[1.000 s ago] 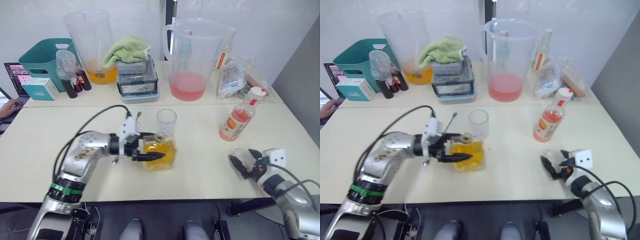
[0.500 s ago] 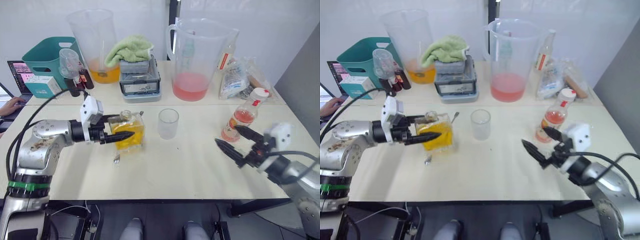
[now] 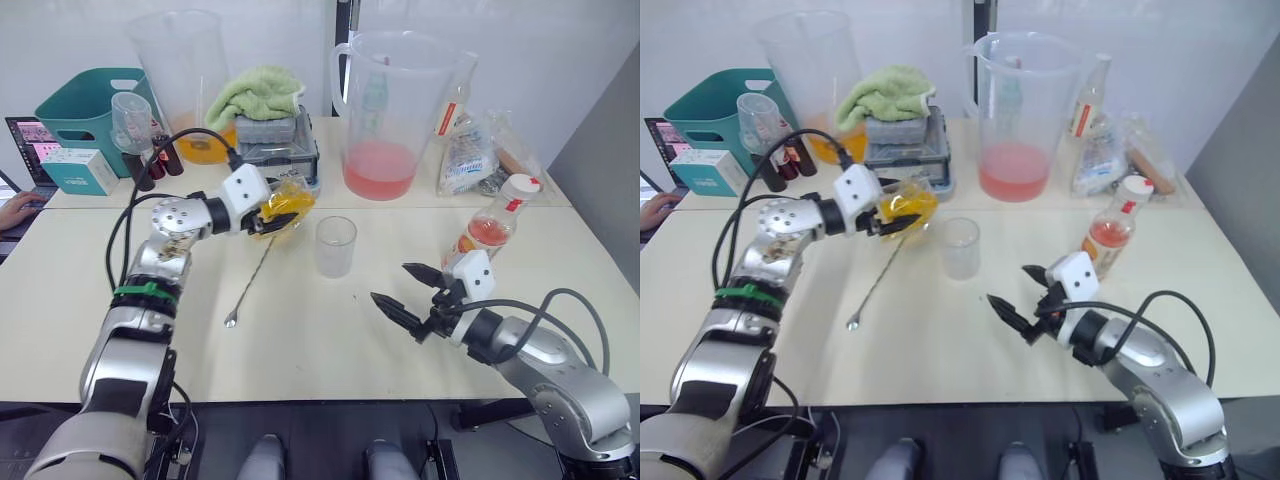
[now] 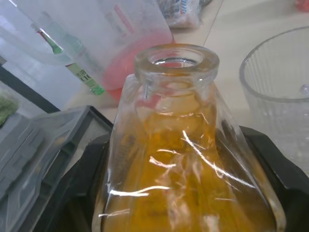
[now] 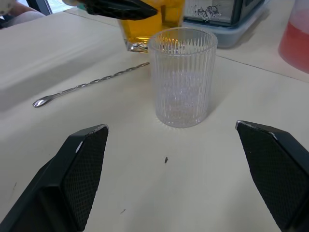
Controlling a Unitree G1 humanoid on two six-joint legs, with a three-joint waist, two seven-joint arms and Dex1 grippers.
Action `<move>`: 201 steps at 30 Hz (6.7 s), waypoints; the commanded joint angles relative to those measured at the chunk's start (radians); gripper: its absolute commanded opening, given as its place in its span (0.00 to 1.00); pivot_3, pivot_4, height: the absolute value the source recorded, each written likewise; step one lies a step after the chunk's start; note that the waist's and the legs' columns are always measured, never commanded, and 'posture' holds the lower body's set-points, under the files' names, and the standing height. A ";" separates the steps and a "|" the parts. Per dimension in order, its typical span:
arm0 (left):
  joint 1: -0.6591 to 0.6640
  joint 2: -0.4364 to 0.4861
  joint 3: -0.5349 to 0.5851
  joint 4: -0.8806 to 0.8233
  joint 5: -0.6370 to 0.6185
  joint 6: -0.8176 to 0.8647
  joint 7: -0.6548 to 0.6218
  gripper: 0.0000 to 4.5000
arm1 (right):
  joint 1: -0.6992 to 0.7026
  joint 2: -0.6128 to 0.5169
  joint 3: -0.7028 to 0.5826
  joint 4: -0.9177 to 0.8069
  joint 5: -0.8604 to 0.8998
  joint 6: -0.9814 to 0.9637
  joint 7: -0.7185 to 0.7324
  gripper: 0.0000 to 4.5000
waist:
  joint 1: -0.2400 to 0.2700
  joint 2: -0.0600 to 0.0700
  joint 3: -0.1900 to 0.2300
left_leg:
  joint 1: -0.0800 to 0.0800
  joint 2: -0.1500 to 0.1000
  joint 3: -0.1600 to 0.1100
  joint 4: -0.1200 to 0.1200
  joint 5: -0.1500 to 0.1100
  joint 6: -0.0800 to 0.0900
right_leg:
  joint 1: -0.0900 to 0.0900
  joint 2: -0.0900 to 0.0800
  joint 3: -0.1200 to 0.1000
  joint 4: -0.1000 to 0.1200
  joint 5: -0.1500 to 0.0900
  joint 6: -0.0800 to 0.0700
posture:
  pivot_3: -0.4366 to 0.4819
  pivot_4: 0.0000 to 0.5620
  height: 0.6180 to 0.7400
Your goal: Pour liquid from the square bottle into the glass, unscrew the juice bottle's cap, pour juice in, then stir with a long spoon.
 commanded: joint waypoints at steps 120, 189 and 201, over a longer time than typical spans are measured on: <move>0.086 0.039 0.159 -0.262 -0.155 0.075 0.318 0.63 | -0.155 0.061 -0.011 0.001 0.040 0.053 -0.042 1.00 | -0.039 -0.001 0.000 | -0.007 -0.001 -0.004 0.003 0.004 -0.004 | -0.014 0.000 0.001 0.024 0.000 0.000 | 0.48 0.27 1.00; 0.850 0.085 0.740 -1.287 -0.733 1.097 0.477 1.00 | -0.054 -0.156 -0.271 0.206 0.027 -0.018 0.230 1.00 | 0.002 -0.002 -0.001 | 0.002 -0.001 0.001 0.005 0.003 -0.003 | -0.006 0.000 0.005 0.015 0.000 0.000 | 0.48 0.27 1.00; 1.303 0.174 0.897 -1.019 -0.624 0.757 0.092 1.00 | 0.187 -0.161 -0.515 0.283 -0.048 -0.105 0.178 1.00 | 0.021 -0.001 -0.001 | 0.010 0.000 0.004 -0.002 0.001 -0.001 | 0.004 0.000 0.006 0.006 0.000 -0.001 | 0.48 0.27 1.00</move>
